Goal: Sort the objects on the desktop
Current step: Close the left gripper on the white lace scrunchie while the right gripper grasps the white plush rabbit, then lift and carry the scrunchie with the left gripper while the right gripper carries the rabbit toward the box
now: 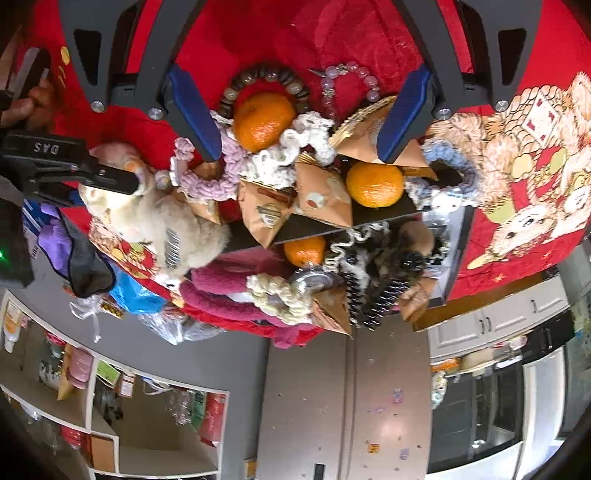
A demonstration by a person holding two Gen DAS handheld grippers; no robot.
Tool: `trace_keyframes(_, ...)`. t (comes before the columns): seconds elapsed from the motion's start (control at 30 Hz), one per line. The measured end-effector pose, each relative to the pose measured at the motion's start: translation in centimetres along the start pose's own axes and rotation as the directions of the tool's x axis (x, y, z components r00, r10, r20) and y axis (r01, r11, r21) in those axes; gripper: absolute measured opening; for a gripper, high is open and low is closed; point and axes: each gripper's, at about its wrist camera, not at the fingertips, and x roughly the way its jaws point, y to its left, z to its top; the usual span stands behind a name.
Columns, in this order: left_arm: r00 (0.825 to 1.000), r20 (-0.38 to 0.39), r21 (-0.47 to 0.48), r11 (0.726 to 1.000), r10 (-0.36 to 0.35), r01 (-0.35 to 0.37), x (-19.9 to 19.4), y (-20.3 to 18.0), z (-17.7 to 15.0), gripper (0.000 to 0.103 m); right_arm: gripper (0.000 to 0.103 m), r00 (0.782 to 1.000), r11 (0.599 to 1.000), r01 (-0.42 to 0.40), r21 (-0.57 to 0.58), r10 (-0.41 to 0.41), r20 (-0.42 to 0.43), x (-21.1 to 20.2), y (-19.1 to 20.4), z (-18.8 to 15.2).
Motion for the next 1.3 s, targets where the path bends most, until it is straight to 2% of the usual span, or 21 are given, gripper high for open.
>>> trace_keyframes(0.1,1.000,-0.004,0.016,1.000,0.006,-0.006,0.1,-0.2,0.0,0.076,0.071,0.999,0.998,-0.041,0.054,0.043,-0.032,0.8,-0.5,-0.1)
trace_keyframes(0.13,1.000,-0.010,0.018,1.000,-0.002,0.002,0.1,-0.2,0.0,0.066,0.068,0.998,0.998,-0.045,0.054,0.046,-0.033,0.9,-0.4,-0.2)
trace_keyframes(0.17,1.000,-0.015,0.014,1.000,-0.004,0.004,0.2,-0.2,0.0,0.052,0.059,0.998,0.997,-0.056,0.049,0.058,-0.033,0.9,-0.3,-0.2)
trace_keyframes(0.27,0.999,-0.022,-0.006,0.999,-0.045,0.045,0.1,0.0,0.1,0.033,0.050,0.999,0.999,-0.046,0.025,0.047,-0.018,0.6,0.4,-0.3)
trace_keyframes(0.33,0.999,-0.017,0.016,0.999,-0.029,0.030,-0.1,-0.4,0.1,0.028,0.046,0.999,0.999,-0.034,0.008,0.034,-0.003,0.3,0.9,-0.3)
trace_keyframes(0.43,1.000,0.011,0.044,0.999,-0.001,0.001,-0.6,-0.8,0.1,0.010,0.042,0.999,0.999,-0.040,0.026,0.040,0.004,-0.1,0.7,-0.3)
trace_keyframes(0.57,1.000,0.001,0.029,0.999,-0.016,0.016,-0.6,-0.5,0.1,0.010,0.037,0.999,0.999,-0.040,0.032,0.039,0.020,-0.8,0.4,-0.1)
trace_keyframes(0.73,0.999,0.018,0.010,1.000,-0.029,0.029,-1.3,-0.1,0.2,0.010,0.036,0.997,0.998,-0.054,0.033,0.053,0.048,-2.0,0.4,0.2)
trace_keyframes(0.83,0.999,0.032,0.017,1.000,-0.004,0.003,-1.8,-0.1,0.3,0.010,0.036,0.996,0.997,-0.063,0.034,0.061,0.065,-2.6,0.4,0.3)
trace_keyframes(1.07,0.997,0.073,-0.027,1.000,-0.002,0.004,-3.9,0.9,0.1,0.010,0.036,0.991,0.995,-0.080,0.052,0.074,0.112,-4.2,0.0,0.6)
trace_keyframes(1.2,0.993,0.116,-0.055,0.998,0.029,-0.022,-6.1,1.7,0.2,0.010,0.036,0.977,0.992,-0.119,0.044,0.109,0.184,-6.2,0.2,0.8)
trace_keyframes(1.3,0.988,0.155,-0.066,0.998,0.019,-0.009,-7.7,2.1,0.4,0.010,0.036,0.959,0.990,-0.144,-0.002,0.140,0.246,-7.5,1.8,0.6)
